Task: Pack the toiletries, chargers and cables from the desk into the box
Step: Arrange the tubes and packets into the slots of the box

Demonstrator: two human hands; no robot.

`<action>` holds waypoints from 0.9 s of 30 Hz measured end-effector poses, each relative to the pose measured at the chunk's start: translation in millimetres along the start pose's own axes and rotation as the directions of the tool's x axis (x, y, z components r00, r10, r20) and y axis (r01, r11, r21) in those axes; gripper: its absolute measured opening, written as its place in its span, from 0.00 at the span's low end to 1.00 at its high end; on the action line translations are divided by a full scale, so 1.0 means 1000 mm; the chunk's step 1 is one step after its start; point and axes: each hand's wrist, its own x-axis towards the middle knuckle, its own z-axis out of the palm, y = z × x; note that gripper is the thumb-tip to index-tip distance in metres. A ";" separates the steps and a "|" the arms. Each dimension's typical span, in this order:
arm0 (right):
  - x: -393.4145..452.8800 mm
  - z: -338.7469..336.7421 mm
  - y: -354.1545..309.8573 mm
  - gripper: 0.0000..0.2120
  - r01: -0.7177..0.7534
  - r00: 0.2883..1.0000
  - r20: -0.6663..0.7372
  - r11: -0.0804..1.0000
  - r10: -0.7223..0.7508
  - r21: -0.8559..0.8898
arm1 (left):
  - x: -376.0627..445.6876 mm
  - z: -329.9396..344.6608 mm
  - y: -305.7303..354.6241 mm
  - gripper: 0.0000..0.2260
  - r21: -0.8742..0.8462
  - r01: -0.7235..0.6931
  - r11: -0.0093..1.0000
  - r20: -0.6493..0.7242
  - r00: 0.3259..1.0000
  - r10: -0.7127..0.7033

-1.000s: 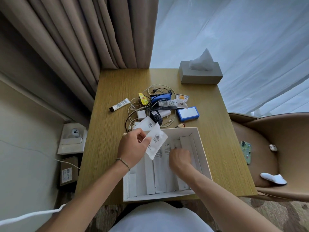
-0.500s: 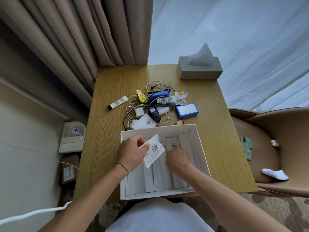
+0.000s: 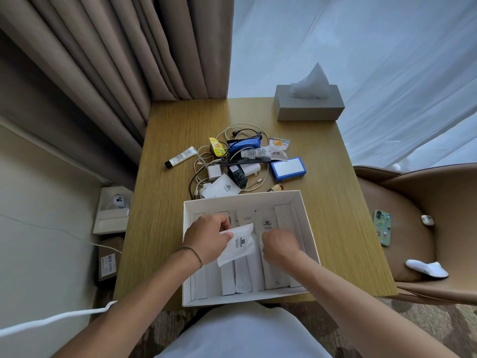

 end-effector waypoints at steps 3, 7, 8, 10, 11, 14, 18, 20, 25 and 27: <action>-0.004 -0.012 0.014 0.06 -0.058 0.994 -0.081 0.989 0.069 0.137 | 0.001 0.006 0.006 0.06 0.056 -0.039 0.998 0.041 0.999 0.036; -0.015 -0.029 0.025 0.09 -0.076 0.968 -0.208 0.953 0.141 0.292 | 0.004 0.019 0.017 0.04 0.087 -0.059 0.994 0.133 0.990 0.047; -0.017 -0.031 0.025 0.10 -0.063 0.961 -0.237 0.951 0.140 0.303 | 0.005 0.024 0.019 0.05 0.103 -0.072 0.992 0.163 0.985 0.054; -0.022 -0.036 0.024 0.12 -0.042 0.949 -0.285 0.952 0.133 0.305 | 0.006 0.034 0.021 0.07 0.135 -0.112 0.985 0.223 0.972 0.080; -0.025 -0.038 0.024 0.13 -0.031 0.945 -0.302 0.951 0.128 0.306 | 0.006 0.039 0.022 0.08 0.149 -0.132 0.980 0.253 0.963 0.091; -0.030 -0.040 0.025 0.15 -0.001 0.931 -0.347 0.948 0.117 0.318 | 0.007 0.052 0.023 0.08 0.170 -0.162 0.972 0.317 0.943 0.102; -0.034 -0.039 0.028 0.16 0.014 0.924 -0.363 0.936 0.122 0.351 | 0.007 0.066 0.020 0.07 0.208 -0.197 0.958 0.366 0.924 0.111; -0.036 -0.039 0.030 0.15 0.010 0.922 -0.365 0.934 0.129 0.356 | 0.006 0.071 0.018 0.05 0.237 -0.227 0.945 0.378 0.917 0.126; -0.039 -0.036 0.032 0.14 0.016 0.923 -0.363 0.931 0.126 0.366 | 0.003 0.080 0.016 0.03 0.341 -0.293 0.893 0.359 0.919 0.165; -0.039 -0.037 0.032 0.15 0.015 0.922 -0.364 0.930 0.129 0.367 | 0.003 0.079 0.017 0.05 0.378 -0.319 0.869 0.352 0.918 0.184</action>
